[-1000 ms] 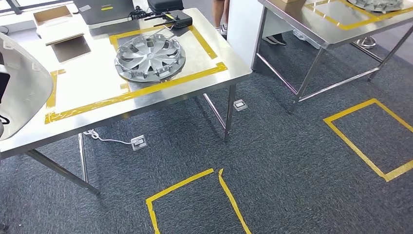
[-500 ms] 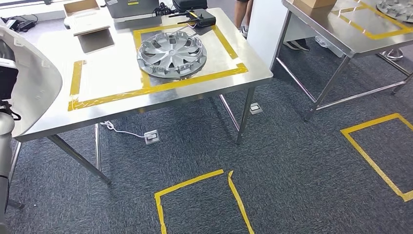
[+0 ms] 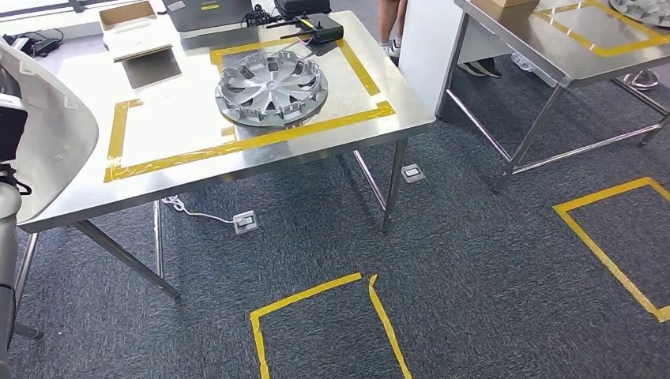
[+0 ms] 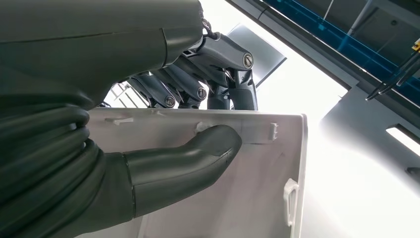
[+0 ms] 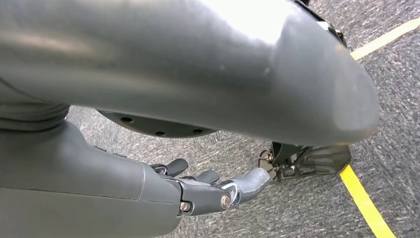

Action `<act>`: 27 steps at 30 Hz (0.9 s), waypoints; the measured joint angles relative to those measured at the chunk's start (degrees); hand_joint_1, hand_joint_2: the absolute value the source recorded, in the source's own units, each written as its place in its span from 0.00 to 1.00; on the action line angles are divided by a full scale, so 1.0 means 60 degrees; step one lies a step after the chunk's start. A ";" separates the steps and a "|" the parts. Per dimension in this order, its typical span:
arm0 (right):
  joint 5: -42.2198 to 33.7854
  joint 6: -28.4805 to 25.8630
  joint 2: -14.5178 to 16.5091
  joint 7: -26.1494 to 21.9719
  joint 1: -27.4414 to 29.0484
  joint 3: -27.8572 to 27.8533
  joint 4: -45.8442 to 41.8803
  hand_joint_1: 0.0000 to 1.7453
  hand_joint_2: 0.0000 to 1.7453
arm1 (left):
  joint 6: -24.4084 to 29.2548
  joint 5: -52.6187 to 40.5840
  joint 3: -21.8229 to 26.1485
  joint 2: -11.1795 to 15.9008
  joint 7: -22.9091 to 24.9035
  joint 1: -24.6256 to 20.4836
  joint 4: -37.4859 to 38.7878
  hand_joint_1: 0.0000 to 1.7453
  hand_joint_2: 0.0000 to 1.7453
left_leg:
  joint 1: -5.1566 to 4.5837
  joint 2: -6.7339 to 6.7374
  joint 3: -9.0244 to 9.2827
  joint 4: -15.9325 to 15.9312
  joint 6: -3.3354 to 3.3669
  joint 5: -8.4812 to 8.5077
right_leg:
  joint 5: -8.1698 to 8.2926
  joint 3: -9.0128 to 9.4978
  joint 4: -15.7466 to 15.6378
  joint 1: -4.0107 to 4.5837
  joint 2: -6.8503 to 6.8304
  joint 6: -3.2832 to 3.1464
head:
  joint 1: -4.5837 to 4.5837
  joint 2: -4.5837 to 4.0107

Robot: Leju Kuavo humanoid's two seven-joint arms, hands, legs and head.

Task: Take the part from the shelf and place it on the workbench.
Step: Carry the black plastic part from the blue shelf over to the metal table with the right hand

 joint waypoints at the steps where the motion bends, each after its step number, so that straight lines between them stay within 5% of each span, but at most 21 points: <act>1: -0.0007 -0.0007 0.0000 0.0000 0.0000 -0.0005 0.0000 0.00 0.00 | 0.0000 0.0000 0.0000 -0.0002 0.0001 0.0000 0.0006 1.00 1.00 | 0.0000 0.0001 -0.0002 0.0000 -0.0003 0.0001 | 0.0001 -0.0001 0.0000 -0.0001 0.0000 -0.0001 | 0.0000 0.0001; 8: -0.0057 -0.0076 0.0010 -0.0012 -0.0017 -0.0056 -0.0004 0.00 0.00 | 0.0003 -0.0001 -0.0001 -0.0042 0.0032 -0.0088 0.0027 1.00 1.00 | 0.0019 0.0020 0.0078 -0.0160 0.0224 0.0037 | -0.0033 0.0008 0.0016 -0.0040 -0.0015 0.0174 | 0.0005 0.0001; 10: -0.0064 -0.0092 0.0007 -0.0014 -0.0016 -0.0061 -0.0005 0.00 0.00 | 0.0013 -0.0006 -0.0003 -0.0089 0.0039 -0.0148 0.0037 1.00 1.00 | 0.0100 0.0037 0.0178 -0.0300 0.0257 0.0107 | -0.0451 -0.0340 0.0760 -0.0063 -0.0014 0.0282 | 0.0037 0.0000; 13: -0.0075 -0.0110 0.0007 -0.0012 -0.0011 -0.0087 -0.0005 0.00 0.00 | 0.0032 -0.0020 -0.0004 -0.0178 0.0043 -0.0141 0.0094 1.00 1.00 | 0.0138 0.0037 0.0176 -0.0286 0.0241 0.0082 | -0.1118 -0.1250 0.2442 -0.0176 -0.0016 0.0443 | 0.0063 0.0000; 15: -0.0076 -0.0114 0.0007 -0.0011 -0.0010 -0.0119 -0.0005 0.00 0.00 | 0.0041 -0.0025 -0.0004 -0.0211 0.0042 -0.0109 0.0127 1.00 1.00 | 0.0204 0.0028 0.0172 -0.0211 0.0154 0.0023 | -0.0784 -0.1180 0.2189 -0.0258 -0.0018 0.0538 | 0.0064 0.0001; 17: -0.0075 -0.0115 0.0014 -0.0009 -0.0011 -0.0145 -0.0005 0.00 0.00 | 0.0054 -0.0026 -0.0004 -0.0229 0.0037 -0.0112 0.0132 1.00 1.00 | 0.0272 0.0015 0.0157 -0.0062 0.0000 -0.0092 | -0.0170 -0.0536 0.0915 -0.0335 0.0000 0.0620 | 0.0080 0.0001; 19: -0.0075 -0.0115 0.0033 -0.0010 -0.0012 -0.0155 -0.0004 0.00 0.00 | 0.0070 -0.0028 -0.0003 -0.0238 0.0034 -0.0128 0.0131 1.00 1.00 | 0.0269 -0.0009 0.0123 0.0067 -0.0173 -0.0206 | 0.0043 -0.0170 0.0182 -0.0348 0.0039 0.0521 | 0.0112 0.0001; 23: -0.0069 -0.0119 0.0046 -0.0011 -0.0012 -0.0161 -0.0004 0.00 0.00 | 0.0089 -0.0034 -0.0001 -0.0227 0.0033 -0.0129 0.0128 1.00 1.00 | 0.0292 0.0020 0.0132 0.0070 -0.0404 -0.0281 | -0.0023 -0.0151 0.0149 -0.0309 0.0011 0.0129 | 0.0109 0.0001; 27: -0.0037 -0.0119 0.0048 -0.0011 -0.0009 -0.0163 -0.0004 0.00 0.00 | 0.0090 -0.0033 0.0000 -0.0202 0.0047 -0.0097 0.0111 1.00 1.00 | 0.0243 0.0208 -0.0815 0.1940 -0.0398 -0.1118 | -0.0106 -0.0037 0.0126 -0.0259 -0.0037 -0.0092 | 0.0032 0.0001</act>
